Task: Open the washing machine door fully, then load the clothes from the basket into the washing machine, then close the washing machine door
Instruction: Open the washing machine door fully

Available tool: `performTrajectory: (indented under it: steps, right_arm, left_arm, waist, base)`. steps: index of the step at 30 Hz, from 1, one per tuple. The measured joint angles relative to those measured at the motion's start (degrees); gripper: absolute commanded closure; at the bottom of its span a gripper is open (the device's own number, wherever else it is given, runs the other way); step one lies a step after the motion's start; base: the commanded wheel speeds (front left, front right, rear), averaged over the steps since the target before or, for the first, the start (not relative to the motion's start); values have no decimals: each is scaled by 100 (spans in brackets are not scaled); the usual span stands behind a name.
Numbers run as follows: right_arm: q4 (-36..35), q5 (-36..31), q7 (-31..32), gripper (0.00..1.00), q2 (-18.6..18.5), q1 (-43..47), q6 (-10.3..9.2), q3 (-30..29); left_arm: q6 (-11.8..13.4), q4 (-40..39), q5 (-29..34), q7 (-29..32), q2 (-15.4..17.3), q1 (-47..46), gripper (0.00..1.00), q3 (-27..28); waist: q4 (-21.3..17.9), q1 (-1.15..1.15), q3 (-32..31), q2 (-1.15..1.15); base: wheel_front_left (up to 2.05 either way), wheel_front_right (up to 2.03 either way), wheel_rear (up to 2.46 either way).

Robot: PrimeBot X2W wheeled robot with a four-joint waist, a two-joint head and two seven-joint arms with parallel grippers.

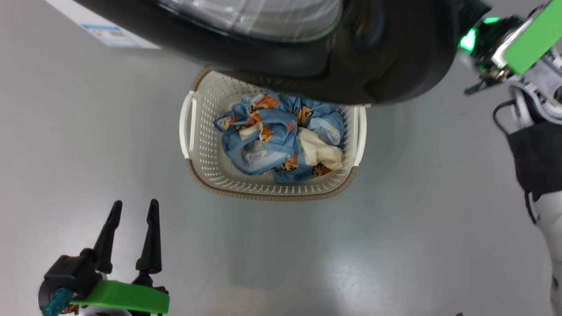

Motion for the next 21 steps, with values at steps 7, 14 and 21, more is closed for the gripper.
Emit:
performTrajectory:
  steps: [7, 14, 21]
  right_arm:
    - [-264, 41, 133, 100, 209, 615, -1, 312]
    - [-488, 118, 283, 100, 498, 1314, 0, 611]
    - [-637, 212, 463, 100, 867, 2041, -1, 916]
  left_arm:
    - [53, 90, -49, 0, 0, 2, 0, -1]
    - [113, 146, -60, 0, 1, 118, 0, -40]
    - [155, 182, -73, 0, 4, 322, 0, -47]
  waist:
    - [-116, 0, -367, 0]
    - [-205, 0, -797, 0]
    - [-250, 0, -1289, 0]
  base:
    - [0, 0, 0]
    - [0, 0, 0]
    - [0, 0, 0]
